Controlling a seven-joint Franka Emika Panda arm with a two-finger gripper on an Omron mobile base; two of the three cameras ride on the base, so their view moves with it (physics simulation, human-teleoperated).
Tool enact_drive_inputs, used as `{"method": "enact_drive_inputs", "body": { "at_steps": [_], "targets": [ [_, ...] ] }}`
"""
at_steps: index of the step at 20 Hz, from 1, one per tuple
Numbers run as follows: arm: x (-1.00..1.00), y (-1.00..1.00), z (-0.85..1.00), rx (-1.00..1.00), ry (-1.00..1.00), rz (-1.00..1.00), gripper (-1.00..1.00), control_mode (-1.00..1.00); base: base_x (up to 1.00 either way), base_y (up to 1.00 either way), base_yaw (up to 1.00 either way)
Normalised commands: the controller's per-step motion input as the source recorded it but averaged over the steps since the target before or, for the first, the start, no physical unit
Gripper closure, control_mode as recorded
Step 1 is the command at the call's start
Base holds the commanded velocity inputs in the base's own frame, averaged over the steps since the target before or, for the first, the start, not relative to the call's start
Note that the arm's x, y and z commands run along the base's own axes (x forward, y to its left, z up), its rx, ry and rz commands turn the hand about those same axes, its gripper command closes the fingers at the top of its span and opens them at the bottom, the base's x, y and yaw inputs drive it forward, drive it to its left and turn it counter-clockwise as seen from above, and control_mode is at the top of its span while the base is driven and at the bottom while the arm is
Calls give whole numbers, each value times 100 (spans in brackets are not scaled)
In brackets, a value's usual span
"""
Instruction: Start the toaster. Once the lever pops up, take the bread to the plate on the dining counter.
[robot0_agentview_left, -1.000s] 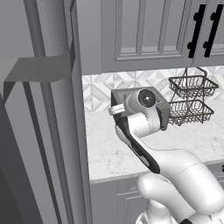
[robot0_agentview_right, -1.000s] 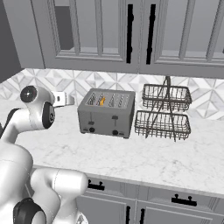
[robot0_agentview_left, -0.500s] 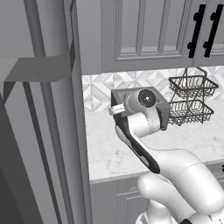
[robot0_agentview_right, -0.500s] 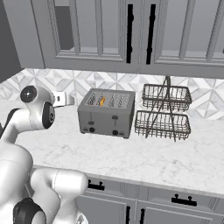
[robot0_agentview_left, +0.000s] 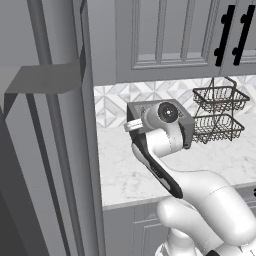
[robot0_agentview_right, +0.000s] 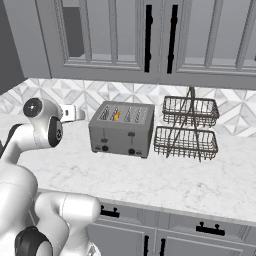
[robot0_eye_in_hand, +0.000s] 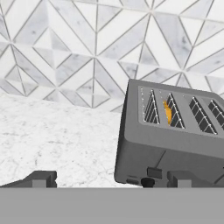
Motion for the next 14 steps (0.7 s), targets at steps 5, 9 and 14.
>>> {"method": "enact_drive_inputs", "body": {
  "at_steps": [5,9,14],
  "targets": [
    [0,0,0,0,0,0,-100,-100,0,0,0],
    [0,0,0,0,0,0,-100,-100,0,0,0],
    [0,0,0,0,0,0,-100,-100,0,0,0]
  ]
}}
